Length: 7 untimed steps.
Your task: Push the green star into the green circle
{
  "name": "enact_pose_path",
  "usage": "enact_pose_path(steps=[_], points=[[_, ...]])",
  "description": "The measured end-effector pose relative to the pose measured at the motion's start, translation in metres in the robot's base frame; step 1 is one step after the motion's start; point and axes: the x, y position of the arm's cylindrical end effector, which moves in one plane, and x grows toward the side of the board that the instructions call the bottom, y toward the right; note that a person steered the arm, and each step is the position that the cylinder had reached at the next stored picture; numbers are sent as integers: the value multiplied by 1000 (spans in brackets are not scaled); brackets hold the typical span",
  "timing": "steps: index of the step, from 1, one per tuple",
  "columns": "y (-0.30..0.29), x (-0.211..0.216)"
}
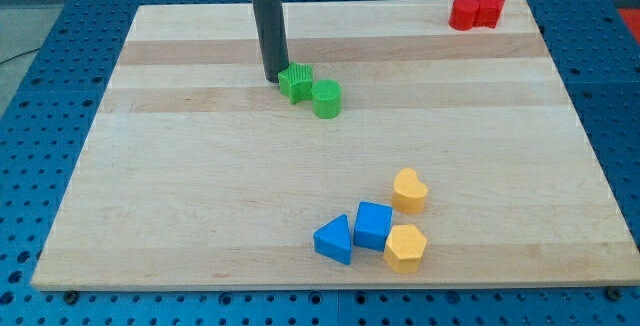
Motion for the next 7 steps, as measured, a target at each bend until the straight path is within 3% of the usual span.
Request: enact_pose_path(steps=[5,6,7], points=[[11,1],[-1,-14],[-66,-38]])
